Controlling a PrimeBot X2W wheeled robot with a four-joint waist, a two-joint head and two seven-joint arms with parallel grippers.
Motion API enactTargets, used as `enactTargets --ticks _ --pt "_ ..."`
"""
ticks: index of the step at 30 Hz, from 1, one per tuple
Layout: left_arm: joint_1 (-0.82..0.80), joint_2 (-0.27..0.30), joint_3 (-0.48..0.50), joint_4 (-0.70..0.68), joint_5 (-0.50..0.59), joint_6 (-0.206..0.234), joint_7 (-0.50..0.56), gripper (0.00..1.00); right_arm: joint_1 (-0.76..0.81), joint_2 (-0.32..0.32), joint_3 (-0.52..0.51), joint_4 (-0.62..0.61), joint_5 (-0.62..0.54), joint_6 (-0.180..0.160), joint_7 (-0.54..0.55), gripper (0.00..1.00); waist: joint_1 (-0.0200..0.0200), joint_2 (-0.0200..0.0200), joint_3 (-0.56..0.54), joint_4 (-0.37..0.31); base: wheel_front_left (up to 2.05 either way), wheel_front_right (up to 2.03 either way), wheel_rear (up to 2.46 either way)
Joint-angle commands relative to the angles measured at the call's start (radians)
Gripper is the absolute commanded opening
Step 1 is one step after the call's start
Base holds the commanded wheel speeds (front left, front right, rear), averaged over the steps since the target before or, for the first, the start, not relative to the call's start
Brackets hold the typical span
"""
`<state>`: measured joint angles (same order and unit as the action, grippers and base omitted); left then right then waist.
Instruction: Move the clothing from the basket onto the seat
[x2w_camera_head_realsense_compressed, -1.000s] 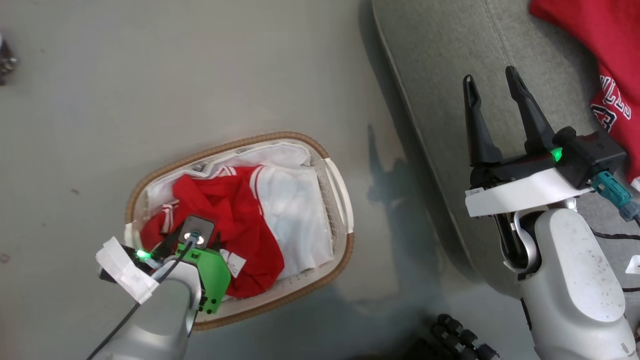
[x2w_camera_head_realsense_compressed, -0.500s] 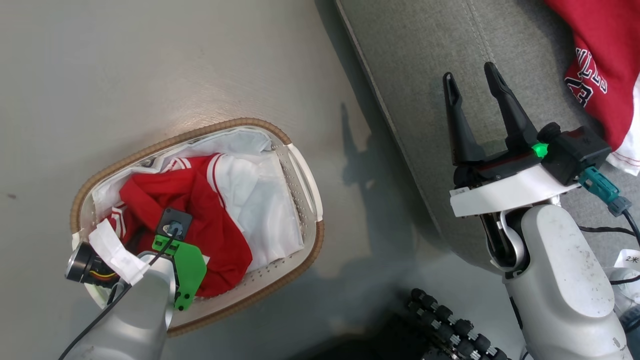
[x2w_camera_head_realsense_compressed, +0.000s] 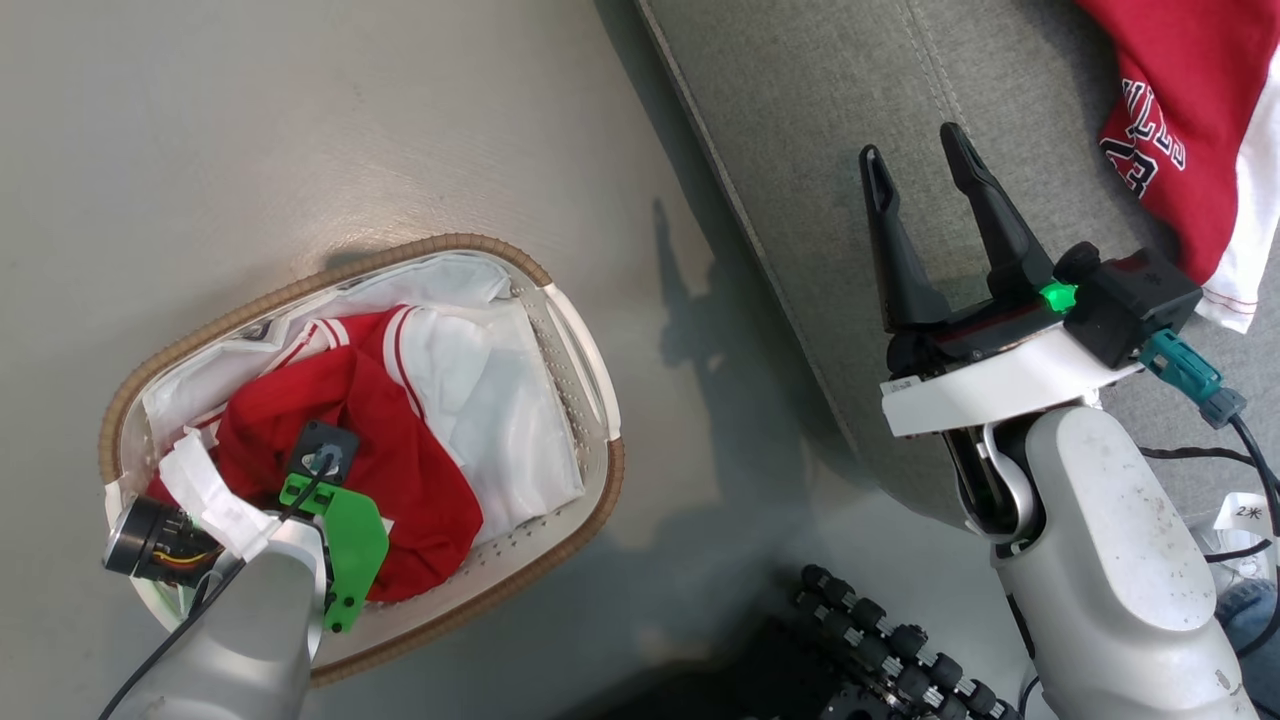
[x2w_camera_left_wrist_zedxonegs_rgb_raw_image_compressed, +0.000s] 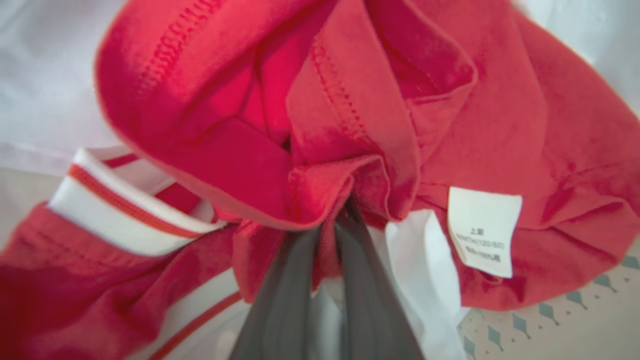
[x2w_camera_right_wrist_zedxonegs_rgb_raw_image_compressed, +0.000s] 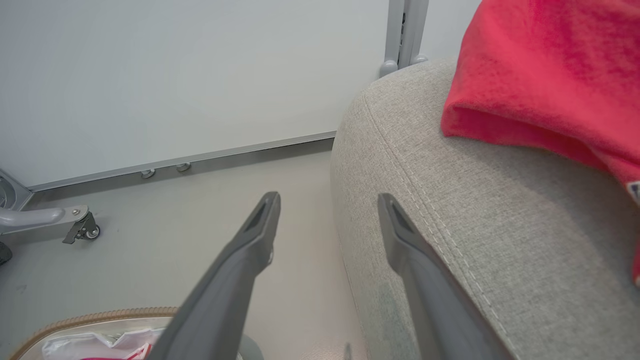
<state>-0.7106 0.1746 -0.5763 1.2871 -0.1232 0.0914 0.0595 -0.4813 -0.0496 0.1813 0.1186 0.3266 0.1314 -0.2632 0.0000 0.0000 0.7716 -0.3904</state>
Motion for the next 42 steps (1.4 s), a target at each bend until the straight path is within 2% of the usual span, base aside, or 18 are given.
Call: enactTargets --ticks 1,7,13,24,31,42 --pt "0.002 0.008 0.000 0.001 -0.010 -0.006 -0.012 0.00 -0.003 -0.002 -0.001 0.005 0.007 -0.001 -0.002 1.00 0.0000 0.0000 -0.005 0.002 0.00 0.00 0.00" --pt "0.005 -0.018 -0.011 -0.006 -0.022 -0.040 -0.077 0.00 0.004 -0.002 -0.015 0.021 -0.010 -0.001 -0.002 1.00 0.0000 0.0000 -0.040 0.023 0.00 0.00 0.00" --pt "-0.002 -0.049 -0.025 -0.020 -0.032 -0.097 -0.163 0.00 0.025 -0.002 -0.041 0.036 -0.046 -0.001 -0.002 1.00 0.0000 0.0000 -0.103 0.066 0.00 0.00 0.00" --pt "-0.017 -0.107 -0.046 -0.099 -0.073 -0.187 -0.293 0.00 0.106 -0.002 -0.104 0.064 -0.149 -0.001 -0.002 1.00 0.0000 0.0000 -0.290 0.175 0.00 0.00 0.00" --pt "-0.026 -0.114 -0.073 -0.221 -0.081 -0.209 -0.322 0.00 0.175 -0.003 -0.129 0.082 -0.196 -0.001 -0.002 1.00 0.0000 0.0000 -0.423 0.228 0.00 0.00 0.00" --pt "-0.100 -0.075 -0.151 -0.440 -0.062 -0.221 -0.324 0.00 0.296 -0.003 -0.154 0.102 -0.252 -0.001 -0.002 1.00 0.0000 0.0000 -0.618 0.294 0.00 0.00 0.00"
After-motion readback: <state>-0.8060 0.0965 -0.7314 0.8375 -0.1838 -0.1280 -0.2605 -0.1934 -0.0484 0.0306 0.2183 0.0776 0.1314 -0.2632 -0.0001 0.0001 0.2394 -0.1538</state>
